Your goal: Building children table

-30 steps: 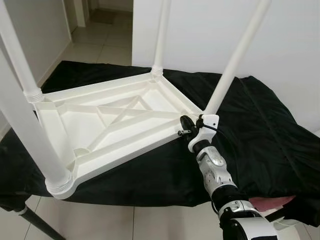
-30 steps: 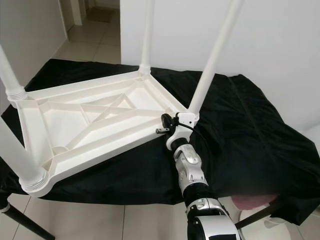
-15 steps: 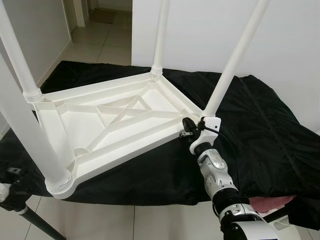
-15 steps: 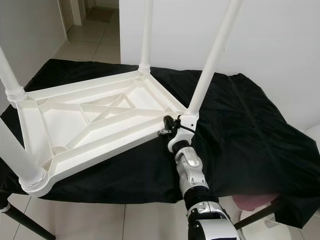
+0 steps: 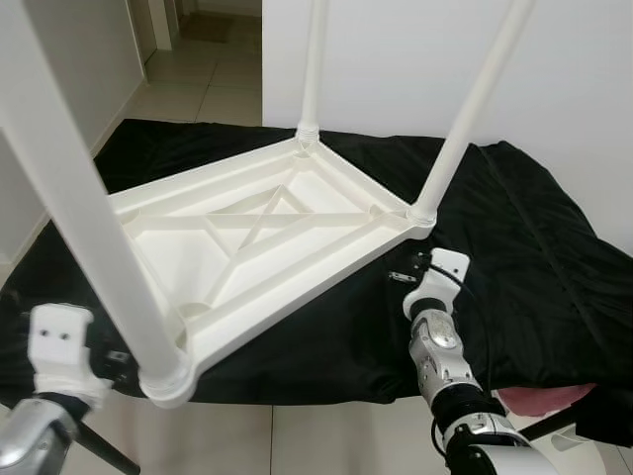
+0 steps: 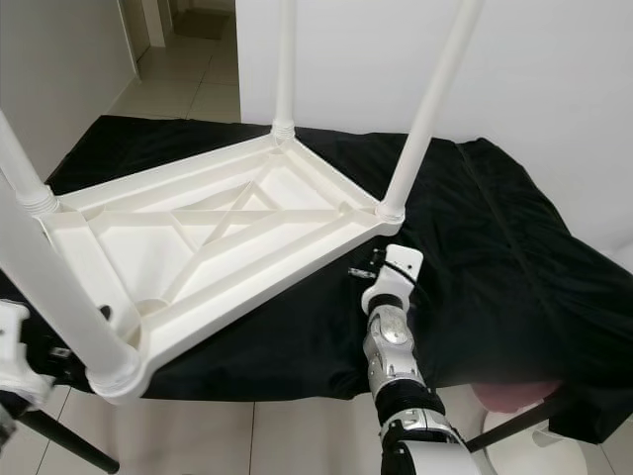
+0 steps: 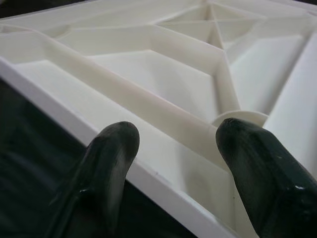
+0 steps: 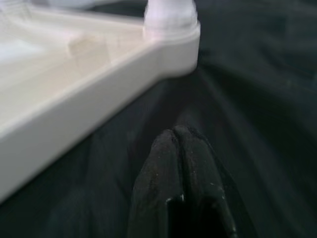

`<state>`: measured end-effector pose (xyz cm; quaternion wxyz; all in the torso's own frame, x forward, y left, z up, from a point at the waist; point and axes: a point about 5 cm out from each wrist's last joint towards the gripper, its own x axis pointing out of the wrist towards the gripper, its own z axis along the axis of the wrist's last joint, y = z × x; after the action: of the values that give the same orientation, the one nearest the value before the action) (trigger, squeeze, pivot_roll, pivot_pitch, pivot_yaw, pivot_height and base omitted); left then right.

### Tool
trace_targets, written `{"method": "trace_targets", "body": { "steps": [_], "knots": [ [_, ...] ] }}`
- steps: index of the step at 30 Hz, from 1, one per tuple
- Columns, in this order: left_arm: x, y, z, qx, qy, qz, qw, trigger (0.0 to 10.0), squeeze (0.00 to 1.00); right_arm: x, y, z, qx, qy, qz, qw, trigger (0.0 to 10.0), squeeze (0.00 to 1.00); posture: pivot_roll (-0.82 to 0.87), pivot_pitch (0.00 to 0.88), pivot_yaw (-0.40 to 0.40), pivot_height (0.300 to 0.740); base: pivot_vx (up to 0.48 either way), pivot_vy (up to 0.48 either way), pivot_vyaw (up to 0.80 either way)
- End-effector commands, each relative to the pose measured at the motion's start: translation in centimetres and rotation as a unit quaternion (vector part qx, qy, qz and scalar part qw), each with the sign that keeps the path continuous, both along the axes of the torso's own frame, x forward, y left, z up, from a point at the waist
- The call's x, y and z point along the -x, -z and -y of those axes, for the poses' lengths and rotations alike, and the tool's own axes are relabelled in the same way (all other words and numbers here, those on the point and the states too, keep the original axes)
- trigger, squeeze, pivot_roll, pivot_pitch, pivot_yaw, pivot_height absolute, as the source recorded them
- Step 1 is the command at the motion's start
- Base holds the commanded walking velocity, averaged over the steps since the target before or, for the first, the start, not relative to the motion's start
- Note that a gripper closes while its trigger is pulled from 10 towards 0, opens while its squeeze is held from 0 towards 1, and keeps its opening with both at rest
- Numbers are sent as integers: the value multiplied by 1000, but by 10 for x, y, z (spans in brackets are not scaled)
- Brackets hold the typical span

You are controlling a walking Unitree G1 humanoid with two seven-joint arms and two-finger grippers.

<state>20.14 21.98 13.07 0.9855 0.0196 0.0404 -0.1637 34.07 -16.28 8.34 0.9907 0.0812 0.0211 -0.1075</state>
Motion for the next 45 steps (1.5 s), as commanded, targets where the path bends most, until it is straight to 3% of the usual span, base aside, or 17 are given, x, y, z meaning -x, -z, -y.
{"method": "trace_targets", "body": {
  "steps": [1,3,4,11,17,22,23,29,33,38,45],
  "knots": [
    [0,11,23,6,55,-20,998,10000,0,-3,5,-1,-7,-4,-27,1000,10000,0,183,50,-48,740,0,0,0],
    [0,11,23,6,55,-20,998,10000,0,-3,5,-1,-7,-4,-27,1000,10000,0,183,50,-48,740,0,0,0],
    [0,12,35,12,74,-18,997,10000,0,-5,5,-2,-7,-10,-37,999,10000,0,182,50,-47,740,0,0,0],
    [-5,4,69,32,130,2,991,10000,0,-21,-8,-3,1,-41,-45,998,10000,0,175,46,-43,740,0,0,0],
    [-7,0,80,35,154,13,987,10000,0,-28,-17,-7,14,-61,-41,997,10000,0,170,42,-42,740,0,0,0],
    [-14,-11,93,39,172,37,984,10000,0,-37,-27,-18,14,-119,-47,992,10000,0,157,33,-37,740,0,0,0],
    [-20,-20,101,44,180,53,981,10000,0,-41,-31,-24,-7,-155,-52,986,10000,0,152,29,-32,740,0,0,0],
    [-22,-26,109,48,189,65,979,10000,0,-44,-35,-29,-30,-188,-51,980,10000,0,152,29,-32,740,0,0,0],
    [-22,-29,112,52,198,69,976,10000,0,-45,-38,-34,-16,-209,-51,976,10000,0,138,29,-29,740,0,0,0],
    [-19,-36,121,52,229,75,969,10000,0,-44,-39,-50,41,-284,-57,956,10000,0,138,33,-27,740,0,0,0],
    [-21,-44,123,60,224,84,969,10000,0,-44,-44,-46,43,-298,-26,953,10000,0,137,35,-28,740,0,0,0]
  ]
}}
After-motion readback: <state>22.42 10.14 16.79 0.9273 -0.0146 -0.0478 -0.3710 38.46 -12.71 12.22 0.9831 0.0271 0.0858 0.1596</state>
